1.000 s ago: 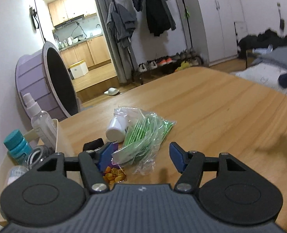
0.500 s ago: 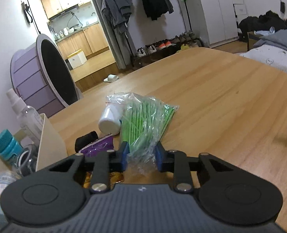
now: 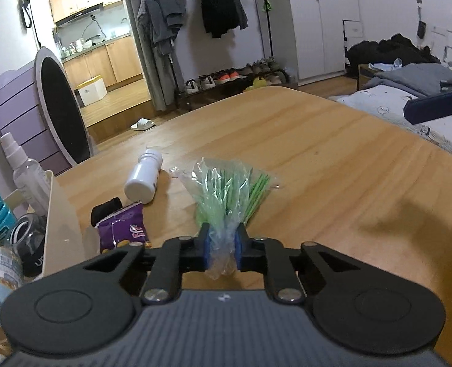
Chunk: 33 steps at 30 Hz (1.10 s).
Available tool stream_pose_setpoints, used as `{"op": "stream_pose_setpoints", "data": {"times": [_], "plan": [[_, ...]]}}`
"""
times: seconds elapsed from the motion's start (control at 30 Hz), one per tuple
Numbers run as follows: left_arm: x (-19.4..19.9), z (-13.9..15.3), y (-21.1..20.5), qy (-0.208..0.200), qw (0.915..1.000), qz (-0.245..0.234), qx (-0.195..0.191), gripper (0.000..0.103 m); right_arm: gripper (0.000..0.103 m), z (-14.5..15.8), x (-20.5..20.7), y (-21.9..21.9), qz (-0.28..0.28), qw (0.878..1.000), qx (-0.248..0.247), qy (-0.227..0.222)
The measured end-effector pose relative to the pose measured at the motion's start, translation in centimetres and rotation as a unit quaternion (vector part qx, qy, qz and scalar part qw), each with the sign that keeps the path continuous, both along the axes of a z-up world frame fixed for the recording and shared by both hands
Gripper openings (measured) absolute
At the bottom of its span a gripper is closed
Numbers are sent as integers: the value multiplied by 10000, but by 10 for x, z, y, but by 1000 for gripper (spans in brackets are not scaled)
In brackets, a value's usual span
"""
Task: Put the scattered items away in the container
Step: 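Move the open left tool over the bag of green swabs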
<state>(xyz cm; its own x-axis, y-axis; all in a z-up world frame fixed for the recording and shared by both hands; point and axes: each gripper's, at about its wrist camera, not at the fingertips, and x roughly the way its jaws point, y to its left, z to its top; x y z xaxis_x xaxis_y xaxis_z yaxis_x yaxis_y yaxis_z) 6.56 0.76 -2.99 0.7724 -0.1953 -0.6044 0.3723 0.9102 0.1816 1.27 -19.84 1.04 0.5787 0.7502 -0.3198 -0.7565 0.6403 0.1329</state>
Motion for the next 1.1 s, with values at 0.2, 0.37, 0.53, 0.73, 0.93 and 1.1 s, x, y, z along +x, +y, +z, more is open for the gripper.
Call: {"op": "stream_pose_setpoints", "data": {"times": [0.2, 0.37, 0.53, 0.73, 0.93, 1.1], "plan": [[6, 8, 10, 77, 9987, 132, -483, 36, 103, 0, 0, 1, 58, 10000, -18, 1], [17, -4, 10, 346, 9975, 275, -547, 42, 103, 0, 2, -1, 74, 9999, 76, 67], [18, -13, 13, 349, 9956, 350, -798, 52, 103, -1, 0, 1, 87, 9999, 40, 61], [11, -16, 15, 216, 9948, 373, -922, 58, 103, -1, -2, 1, 84, 9999, 52, 75], [10, -18, 17, 300, 9936, 669, -858, 100, 103, -1, 0, 3, 88, 9999, 57, 101], [9, -19, 21, 360, 9920, 890, -821, 103, 103, -1, 2, 4, 87, 9999, 50, 135]]}}
